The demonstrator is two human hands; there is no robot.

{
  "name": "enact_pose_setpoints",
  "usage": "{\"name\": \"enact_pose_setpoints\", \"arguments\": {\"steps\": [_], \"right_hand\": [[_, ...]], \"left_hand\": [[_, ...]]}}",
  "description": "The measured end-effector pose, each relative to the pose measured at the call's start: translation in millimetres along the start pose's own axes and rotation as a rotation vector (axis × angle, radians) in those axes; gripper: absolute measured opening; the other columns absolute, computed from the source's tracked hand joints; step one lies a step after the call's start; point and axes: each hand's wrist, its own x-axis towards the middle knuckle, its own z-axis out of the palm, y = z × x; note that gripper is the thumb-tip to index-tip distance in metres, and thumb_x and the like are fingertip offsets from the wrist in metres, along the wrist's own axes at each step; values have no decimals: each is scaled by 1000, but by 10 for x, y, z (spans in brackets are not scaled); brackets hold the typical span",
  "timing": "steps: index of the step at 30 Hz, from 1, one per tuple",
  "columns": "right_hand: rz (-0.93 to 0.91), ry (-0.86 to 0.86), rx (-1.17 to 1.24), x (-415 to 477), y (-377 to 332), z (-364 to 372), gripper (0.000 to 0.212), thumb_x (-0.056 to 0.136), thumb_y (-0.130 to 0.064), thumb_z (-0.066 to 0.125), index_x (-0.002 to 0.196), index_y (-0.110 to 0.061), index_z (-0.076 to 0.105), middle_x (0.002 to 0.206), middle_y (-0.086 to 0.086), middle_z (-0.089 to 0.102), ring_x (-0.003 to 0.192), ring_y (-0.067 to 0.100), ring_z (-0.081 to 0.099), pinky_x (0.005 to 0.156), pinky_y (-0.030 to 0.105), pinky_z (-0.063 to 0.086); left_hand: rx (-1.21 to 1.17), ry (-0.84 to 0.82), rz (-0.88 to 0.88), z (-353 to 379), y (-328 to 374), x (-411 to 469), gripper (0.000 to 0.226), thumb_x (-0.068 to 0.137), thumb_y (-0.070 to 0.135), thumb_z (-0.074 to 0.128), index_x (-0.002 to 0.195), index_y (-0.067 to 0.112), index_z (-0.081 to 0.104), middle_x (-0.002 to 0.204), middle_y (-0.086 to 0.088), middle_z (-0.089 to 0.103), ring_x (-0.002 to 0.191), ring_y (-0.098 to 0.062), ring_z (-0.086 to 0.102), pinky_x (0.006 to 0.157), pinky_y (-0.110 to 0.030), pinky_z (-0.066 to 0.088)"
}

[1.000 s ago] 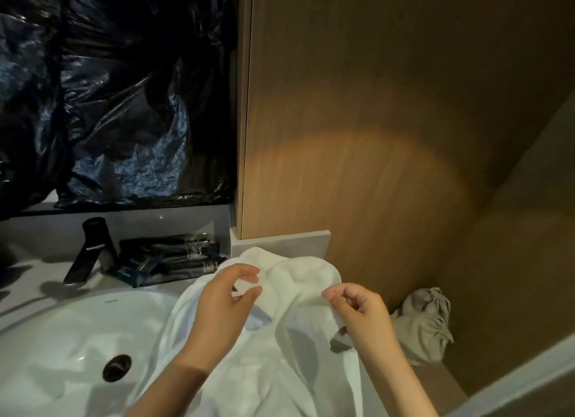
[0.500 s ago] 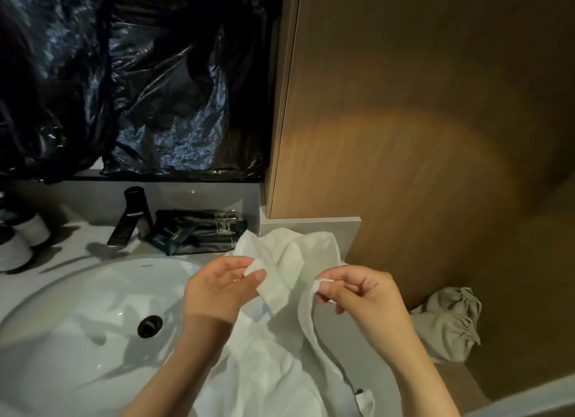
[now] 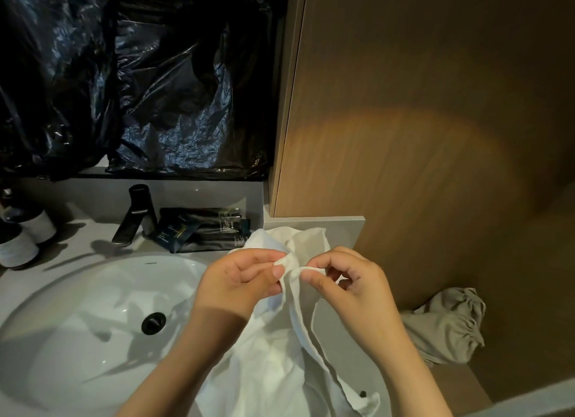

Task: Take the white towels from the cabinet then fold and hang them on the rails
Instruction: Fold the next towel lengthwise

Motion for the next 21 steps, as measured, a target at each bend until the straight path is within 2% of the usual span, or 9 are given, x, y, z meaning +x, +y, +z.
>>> {"name": "enact_pose_setpoints", "arguments": {"steps": [4, 9, 13, 16, 21], "right_hand": [[-12, 9, 1, 14, 15, 25, 7, 84, -21, 75, 78, -25, 74, 77, -9, 64, 73, 18, 58, 63, 25, 49], [-23, 17, 6, 16, 35, 40, 8, 84, -18, 75, 78, -24, 74, 76, -8, 64, 71, 16, 56, 62, 16, 43], [-21, 5, 12, 13, 39, 48, 5, 84, -20, 74, 80, -24, 74, 77, -7, 64, 72, 17, 57, 62, 16, 44], [-26, 4, 19, 4, 34, 47, 6, 84, -22, 74, 79, -26, 74, 77, -6, 64, 73, 17, 56, 62, 14, 41], [-33, 18, -32, 44, 33, -8, 9, 87, -28, 70, 78, -30, 72, 86, -12, 66, 86, 11, 57, 68, 15, 41]], "left_hand": [[56, -30, 29, -4, -7, -8, 15, 83, 1, 67, 94, 9, 74, 84, -7, 76, 79, -19, 73, 69, -21, 56], [126, -64, 68, -7, -16, -33, 17, 86, 3, 65, 94, 15, 75, 87, -3, 76, 83, -19, 73, 73, -23, 57], [116, -13, 85, 6, -43, -55, 21, 74, 1, 76, 91, 13, 76, 84, -3, 76, 81, -18, 73, 76, -22, 56], [129, 23, 135, 37, -42, -83, 21, 76, -2, 74, 88, 15, 76, 80, 0, 76, 78, -14, 72, 73, -17, 55], [190, 39, 204, 36, 57, 0, 21, 84, -1, 68, 92, 17, 73, 84, 2, 74, 78, -10, 70, 71, -16, 54]]}}
